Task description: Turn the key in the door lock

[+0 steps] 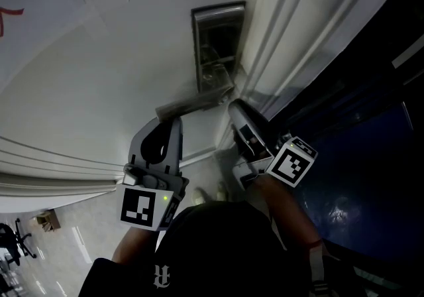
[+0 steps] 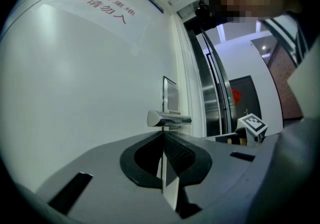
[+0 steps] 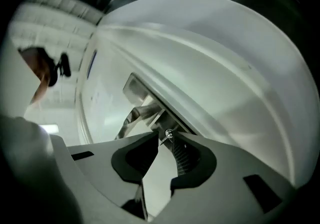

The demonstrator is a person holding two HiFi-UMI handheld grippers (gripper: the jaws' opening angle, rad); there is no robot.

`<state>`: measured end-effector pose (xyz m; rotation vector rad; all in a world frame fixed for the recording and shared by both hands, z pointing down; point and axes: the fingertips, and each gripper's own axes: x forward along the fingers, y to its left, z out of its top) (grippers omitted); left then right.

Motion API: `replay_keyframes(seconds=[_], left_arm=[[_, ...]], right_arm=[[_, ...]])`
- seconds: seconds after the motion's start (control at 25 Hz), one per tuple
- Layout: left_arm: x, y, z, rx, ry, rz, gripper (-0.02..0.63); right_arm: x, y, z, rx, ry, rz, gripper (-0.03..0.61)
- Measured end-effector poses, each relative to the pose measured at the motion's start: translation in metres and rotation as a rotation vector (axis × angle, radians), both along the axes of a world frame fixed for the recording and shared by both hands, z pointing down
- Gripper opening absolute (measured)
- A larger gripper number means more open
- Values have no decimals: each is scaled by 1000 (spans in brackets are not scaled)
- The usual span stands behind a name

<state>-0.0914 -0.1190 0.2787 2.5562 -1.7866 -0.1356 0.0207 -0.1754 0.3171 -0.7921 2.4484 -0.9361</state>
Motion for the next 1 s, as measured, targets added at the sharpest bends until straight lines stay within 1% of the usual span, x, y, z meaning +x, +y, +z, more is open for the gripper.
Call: replay_keyframes(seconds=[0.2, 0.28, 0.44, 0.56, 0.72, 0.76, 0.84, 0.92, 1.0], left_arm=[[0, 1, 1, -1, 6, 1, 8], [0, 2, 1, -1, 5, -1, 8], [-3, 3, 2, -1, 5, -9, 8], [-5, 4, 2, -2, 6, -14, 7], [-6, 4, 3, -1, 10, -16, 8], [-6, 4, 3, -1, 11, -17, 6], [-7, 5, 4, -1, 13, -18, 7], [-9, 5, 4, -2, 14, -21, 8], [-10, 5, 4, -3, 15, -24, 8]], right_arm=[[-12, 12, -7, 474, 567, 46, 95], [-19, 15, -6, 630, 754, 55, 101], [-27, 17, -5, 873, 1040, 87, 106], [-35, 18, -4, 1113, 1248, 125, 110], [-43, 15, 15, 1416, 1545, 170, 115], [-45, 14, 18, 1481, 1600, 191, 115], [-48, 11, 20, 1570, 1666, 235, 115], [-50, 9, 19, 1626, 1687, 276, 115], [-51, 9, 18, 1671, 1673, 304, 115]])
